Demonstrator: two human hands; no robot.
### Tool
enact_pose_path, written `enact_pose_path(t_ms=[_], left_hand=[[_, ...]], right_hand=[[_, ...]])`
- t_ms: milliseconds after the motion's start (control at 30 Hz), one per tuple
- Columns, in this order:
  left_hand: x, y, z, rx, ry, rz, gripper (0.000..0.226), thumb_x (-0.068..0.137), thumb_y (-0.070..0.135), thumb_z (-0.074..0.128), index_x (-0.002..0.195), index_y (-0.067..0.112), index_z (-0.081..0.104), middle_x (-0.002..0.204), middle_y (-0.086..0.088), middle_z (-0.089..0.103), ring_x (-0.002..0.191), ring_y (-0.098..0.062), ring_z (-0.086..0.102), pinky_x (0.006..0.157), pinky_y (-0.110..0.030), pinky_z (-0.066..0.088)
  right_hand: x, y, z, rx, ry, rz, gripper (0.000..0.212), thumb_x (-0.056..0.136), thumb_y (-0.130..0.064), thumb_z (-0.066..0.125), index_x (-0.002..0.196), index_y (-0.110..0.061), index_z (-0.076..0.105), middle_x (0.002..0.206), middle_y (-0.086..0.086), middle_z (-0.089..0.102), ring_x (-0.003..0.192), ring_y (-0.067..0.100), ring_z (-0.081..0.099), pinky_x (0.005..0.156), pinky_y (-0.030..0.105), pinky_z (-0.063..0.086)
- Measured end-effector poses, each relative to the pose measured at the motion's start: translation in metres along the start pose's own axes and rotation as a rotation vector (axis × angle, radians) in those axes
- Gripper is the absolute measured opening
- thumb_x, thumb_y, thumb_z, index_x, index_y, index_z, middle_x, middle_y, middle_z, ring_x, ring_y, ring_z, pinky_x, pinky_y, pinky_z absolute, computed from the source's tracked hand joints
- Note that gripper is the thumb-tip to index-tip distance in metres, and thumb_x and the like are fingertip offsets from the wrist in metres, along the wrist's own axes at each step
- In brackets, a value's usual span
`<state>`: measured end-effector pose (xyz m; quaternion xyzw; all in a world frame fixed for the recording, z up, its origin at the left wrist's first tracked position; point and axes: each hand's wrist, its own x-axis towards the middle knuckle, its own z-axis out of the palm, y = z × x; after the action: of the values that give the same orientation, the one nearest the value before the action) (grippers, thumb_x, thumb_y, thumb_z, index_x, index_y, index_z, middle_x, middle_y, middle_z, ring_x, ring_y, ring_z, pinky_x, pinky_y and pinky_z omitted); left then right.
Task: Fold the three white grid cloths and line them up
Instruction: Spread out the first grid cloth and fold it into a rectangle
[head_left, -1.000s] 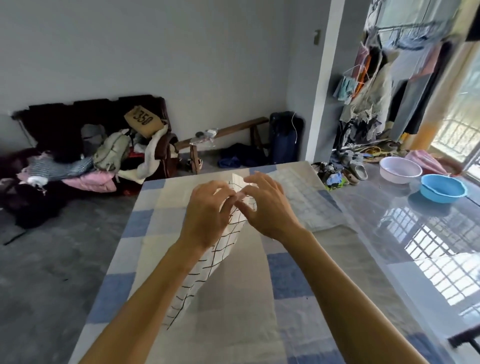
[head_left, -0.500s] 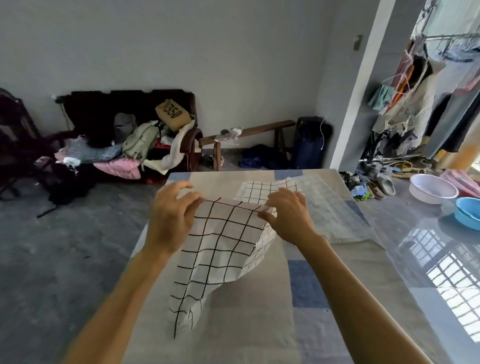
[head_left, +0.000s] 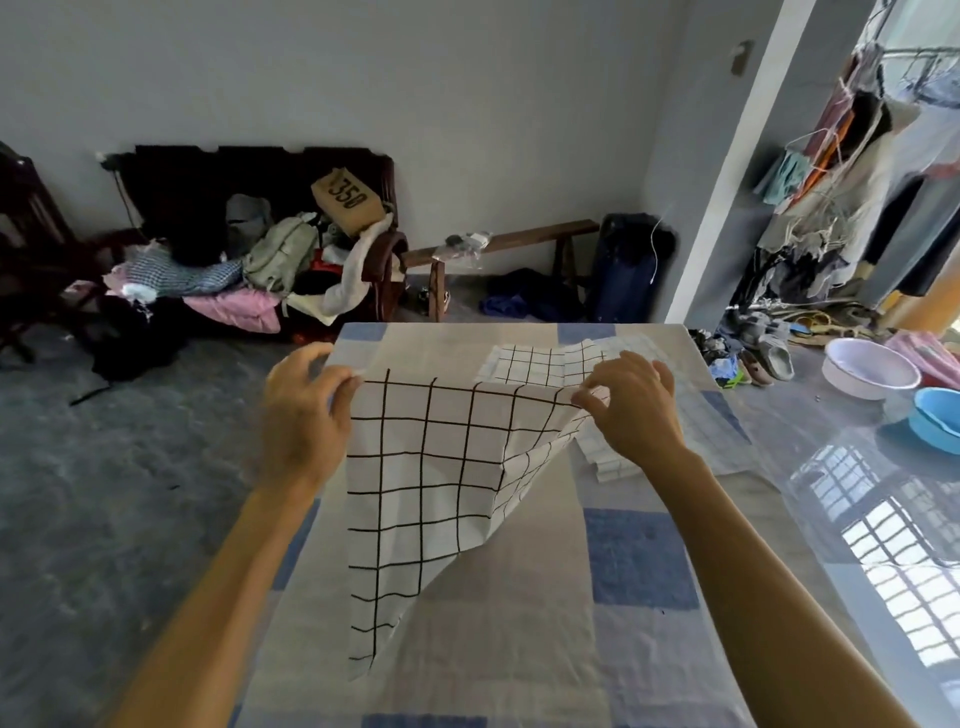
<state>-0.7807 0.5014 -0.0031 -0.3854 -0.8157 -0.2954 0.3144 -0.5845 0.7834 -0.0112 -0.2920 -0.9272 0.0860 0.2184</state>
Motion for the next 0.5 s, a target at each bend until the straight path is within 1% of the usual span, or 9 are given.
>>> enact_pose_path(t_ms=[100,200,367,500], left_hand=[[0.006,0.002,0.013,0.004,-0.032,-0.010,0.010,0.084,0.010,0.068,0.087,0.001,0.069,0.118,-0.024,0.058,0.105,-0.042,0.054,0.089,-0.052,0.044],[0.014,0.005,0.028,-0.005,-0.077,-0.033,0.009,0.085,0.011,0.068,0.087,0.002,0.069,0.121,-0.025,0.057,0.108,-0.043,0.052,0.092,-0.056,0.043],[0.031,0.013,0.051,-0.028,-0.114,-0.030,0.010,0.088,0.013,0.063,0.088,0.004,0.066,0.121,-0.022,0.057,0.107,-0.041,0.053,0.090,-0.053,0.044],[0.046,0.014,0.065,-0.024,-0.091,-0.040,0.010,0.090,0.013,0.061,0.088,0.004,0.065,0.121,-0.022,0.057,0.107,-0.041,0.054,0.091,-0.051,0.041]], right_hand=[[0.001,0.012,-0.004,-0.006,0.028,0.031,0.015,0.087,-0.041,0.064,0.091,-0.027,0.070,0.113,-0.007,0.065,0.123,0.018,0.046,0.111,0.049,0.022],[0.003,0.023,-0.009,-0.019,0.057,0.068,0.010,0.086,-0.036,0.067,0.089,-0.027,0.070,0.108,-0.007,0.066,0.115,0.016,0.050,0.106,0.046,0.027],[0.006,0.042,-0.010,-0.089,-0.091,0.102,0.008,0.090,-0.034,0.062,0.095,-0.030,0.066,0.114,-0.006,0.062,0.118,0.016,0.046,0.107,0.047,0.026],[0.012,0.048,-0.009,-0.097,-0.100,0.129,0.013,0.093,-0.037,0.057,0.099,-0.030,0.066,0.116,-0.006,0.061,0.120,0.016,0.045,0.107,0.046,0.026]])
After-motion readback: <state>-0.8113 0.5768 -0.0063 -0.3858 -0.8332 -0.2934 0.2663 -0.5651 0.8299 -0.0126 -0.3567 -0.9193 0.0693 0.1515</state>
